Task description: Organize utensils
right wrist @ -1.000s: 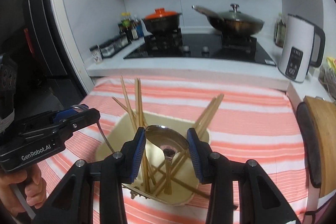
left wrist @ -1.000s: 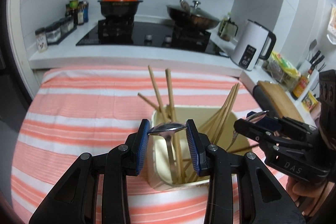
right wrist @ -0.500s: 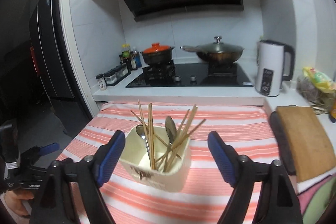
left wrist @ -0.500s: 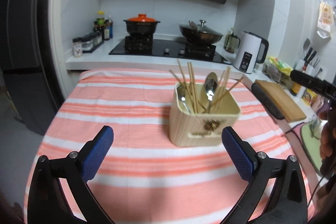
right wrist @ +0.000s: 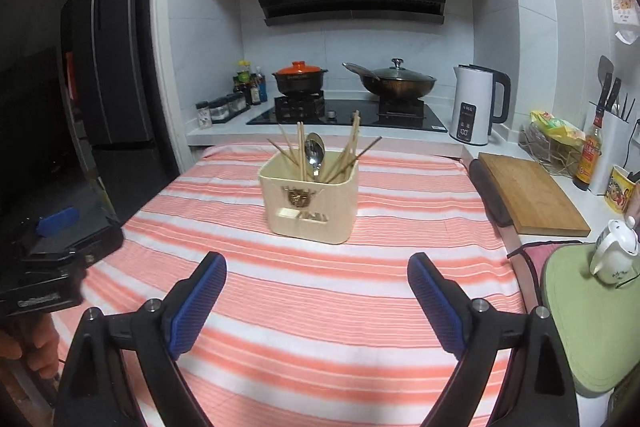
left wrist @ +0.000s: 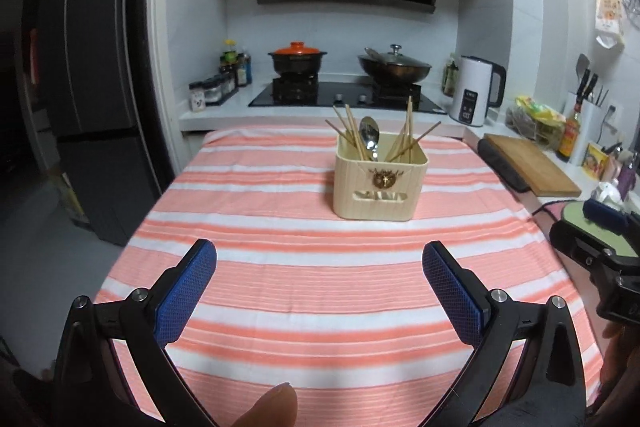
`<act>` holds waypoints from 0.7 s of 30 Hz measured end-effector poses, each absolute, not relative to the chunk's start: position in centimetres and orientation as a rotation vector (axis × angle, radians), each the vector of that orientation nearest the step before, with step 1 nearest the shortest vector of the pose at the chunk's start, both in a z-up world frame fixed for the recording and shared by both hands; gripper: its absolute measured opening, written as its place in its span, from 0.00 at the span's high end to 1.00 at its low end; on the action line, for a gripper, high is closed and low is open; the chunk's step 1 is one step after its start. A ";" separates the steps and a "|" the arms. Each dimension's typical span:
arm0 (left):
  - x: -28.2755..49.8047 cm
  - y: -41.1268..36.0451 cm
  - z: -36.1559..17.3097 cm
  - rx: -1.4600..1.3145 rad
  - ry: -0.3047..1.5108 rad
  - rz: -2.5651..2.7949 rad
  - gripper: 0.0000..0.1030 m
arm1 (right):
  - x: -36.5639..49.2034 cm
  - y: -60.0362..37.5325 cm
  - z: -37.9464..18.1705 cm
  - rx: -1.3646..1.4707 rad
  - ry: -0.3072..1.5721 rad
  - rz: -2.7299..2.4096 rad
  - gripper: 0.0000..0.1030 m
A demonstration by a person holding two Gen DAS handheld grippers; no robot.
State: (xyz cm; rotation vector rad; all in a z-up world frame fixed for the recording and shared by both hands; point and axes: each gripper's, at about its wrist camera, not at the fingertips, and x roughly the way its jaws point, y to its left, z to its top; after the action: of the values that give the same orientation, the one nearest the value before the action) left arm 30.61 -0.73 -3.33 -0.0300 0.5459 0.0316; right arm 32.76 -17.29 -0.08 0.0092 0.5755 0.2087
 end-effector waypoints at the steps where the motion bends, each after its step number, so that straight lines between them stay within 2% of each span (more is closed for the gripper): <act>1: 30.1 -0.7 -3.2 -0.040 0.540 0.026 0.00 | 32.1 -17.1 0.3 0.002 0.570 0.210 0.09; 6: 28.1 0.1 -2.6 -0.124 0.540 0.006 0.00 | 29.6 -16.0 1.6 -0.042 0.542 0.201 0.09; 21: 24.9 0.0 -1.2 -0.081 0.526 0.083 0.00 | 26.8 -15.2 2.6 -0.062 0.531 0.184 0.09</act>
State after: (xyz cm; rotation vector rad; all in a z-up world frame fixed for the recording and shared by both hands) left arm 24.93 0.03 -1.22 -0.0813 0.5264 0.0828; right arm 26.83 -15.18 2.61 -0.0624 0.5306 0.1838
